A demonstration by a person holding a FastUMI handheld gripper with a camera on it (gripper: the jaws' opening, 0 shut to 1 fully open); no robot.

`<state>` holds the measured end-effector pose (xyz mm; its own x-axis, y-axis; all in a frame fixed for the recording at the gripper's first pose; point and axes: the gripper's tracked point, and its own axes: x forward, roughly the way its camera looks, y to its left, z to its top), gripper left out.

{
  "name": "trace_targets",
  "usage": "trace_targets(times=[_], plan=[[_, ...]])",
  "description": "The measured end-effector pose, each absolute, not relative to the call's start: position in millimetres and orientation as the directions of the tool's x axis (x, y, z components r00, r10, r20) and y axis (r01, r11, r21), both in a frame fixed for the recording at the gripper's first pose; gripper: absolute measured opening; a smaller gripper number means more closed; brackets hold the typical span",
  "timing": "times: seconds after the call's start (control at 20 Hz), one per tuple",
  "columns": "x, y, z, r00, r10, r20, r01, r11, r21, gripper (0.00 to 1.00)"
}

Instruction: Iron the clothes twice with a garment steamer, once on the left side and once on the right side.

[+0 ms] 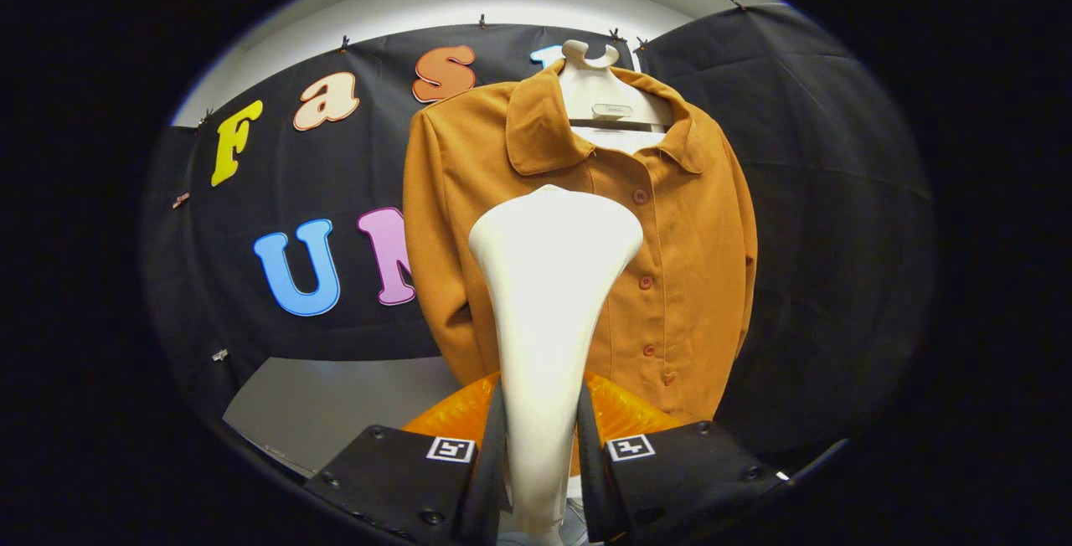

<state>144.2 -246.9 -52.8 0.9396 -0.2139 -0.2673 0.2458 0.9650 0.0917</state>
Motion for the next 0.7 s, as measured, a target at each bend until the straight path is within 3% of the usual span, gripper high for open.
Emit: trace_targets(times=[0.7], plan=[[180.7,-274.0,-123.2,0.909,-0.073,-0.41,0.137,0.982,0.13,0.42]])
